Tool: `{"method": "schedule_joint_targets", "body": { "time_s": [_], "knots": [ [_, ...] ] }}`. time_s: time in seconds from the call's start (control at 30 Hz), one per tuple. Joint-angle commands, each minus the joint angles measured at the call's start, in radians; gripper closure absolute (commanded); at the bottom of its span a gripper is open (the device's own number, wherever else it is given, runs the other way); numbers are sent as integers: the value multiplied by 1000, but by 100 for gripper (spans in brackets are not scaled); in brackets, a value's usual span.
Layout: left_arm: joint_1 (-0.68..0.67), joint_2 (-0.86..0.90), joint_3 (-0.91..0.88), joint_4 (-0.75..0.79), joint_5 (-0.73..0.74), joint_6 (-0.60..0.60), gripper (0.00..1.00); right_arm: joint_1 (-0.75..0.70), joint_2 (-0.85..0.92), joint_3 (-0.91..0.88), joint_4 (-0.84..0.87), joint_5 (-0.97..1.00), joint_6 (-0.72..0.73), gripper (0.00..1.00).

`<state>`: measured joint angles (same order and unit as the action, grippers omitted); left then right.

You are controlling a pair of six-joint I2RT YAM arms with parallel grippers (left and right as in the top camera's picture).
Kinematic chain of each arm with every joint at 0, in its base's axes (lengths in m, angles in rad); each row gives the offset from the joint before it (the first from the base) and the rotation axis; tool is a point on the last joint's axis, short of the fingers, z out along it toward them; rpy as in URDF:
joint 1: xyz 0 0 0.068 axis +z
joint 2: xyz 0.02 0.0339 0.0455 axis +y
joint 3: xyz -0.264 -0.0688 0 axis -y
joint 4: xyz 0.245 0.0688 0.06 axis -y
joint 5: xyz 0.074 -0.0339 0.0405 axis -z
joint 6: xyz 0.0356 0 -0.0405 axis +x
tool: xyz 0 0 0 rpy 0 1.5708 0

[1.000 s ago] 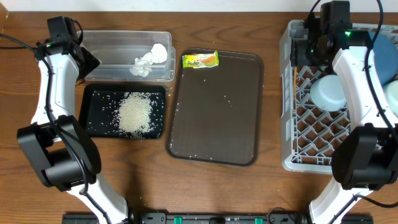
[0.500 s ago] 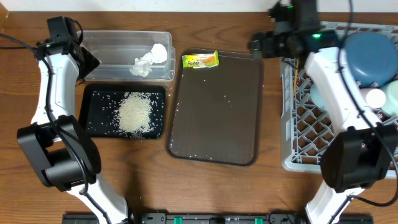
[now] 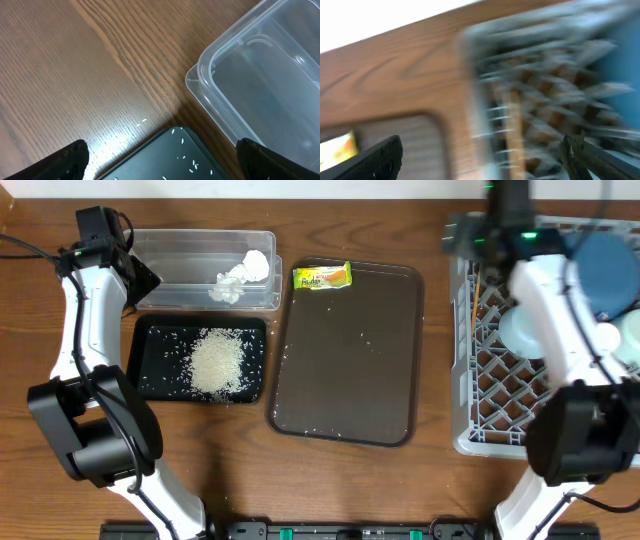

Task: Sort waste into correct bins and load items into the dishwasher rack
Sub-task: 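Reach the left gripper to the yellow Pandan wrapper and grasp it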

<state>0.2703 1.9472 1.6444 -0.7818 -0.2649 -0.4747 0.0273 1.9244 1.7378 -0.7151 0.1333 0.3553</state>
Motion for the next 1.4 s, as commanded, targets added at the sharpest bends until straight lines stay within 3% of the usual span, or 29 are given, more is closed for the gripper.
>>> {"method": "schedule_joint_targets", "body": {
  "time_s": [0.0, 0.33, 0.43, 0.67, 0.77, 0.87, 1.0, 1.27, 1.37],
  "knots": [
    [2, 9, 0, -3, -6, -10, 4, -116, 12, -2, -31, 61, 26, 1],
    [2, 9, 0, 63, -5, -11, 4, -340, 12, -2, -42, 61, 26, 1],
    [2, 9, 0, 90, 39, -92, 4, -378, 12, -2, -43, 61, 26, 1],
    [-7, 9, 0, -136, 801, -95, 2, -419, 12, -2, -44, 61, 26, 1],
    [-56, 8, -1, -165, 1000, -59, 2, -419, 12, -2, -44, 61, 26, 1],
    [-137, 5, 2, -154, 1102, 17, 2, -420, 12, -2, -44, 61, 26, 1],
    [-315, 5, 57, -129, 999, 60, 2, -420, 12, -2, -44, 61, 26, 1],
    [-660, 5, 288, -134, 212, 59, 2, -419, 12, -2, -44, 61, 26, 1],
    [-737, 10, 286, -58, 64, 60, 2, -419, 12, -2, -44, 61, 26, 1]
  ]
}}
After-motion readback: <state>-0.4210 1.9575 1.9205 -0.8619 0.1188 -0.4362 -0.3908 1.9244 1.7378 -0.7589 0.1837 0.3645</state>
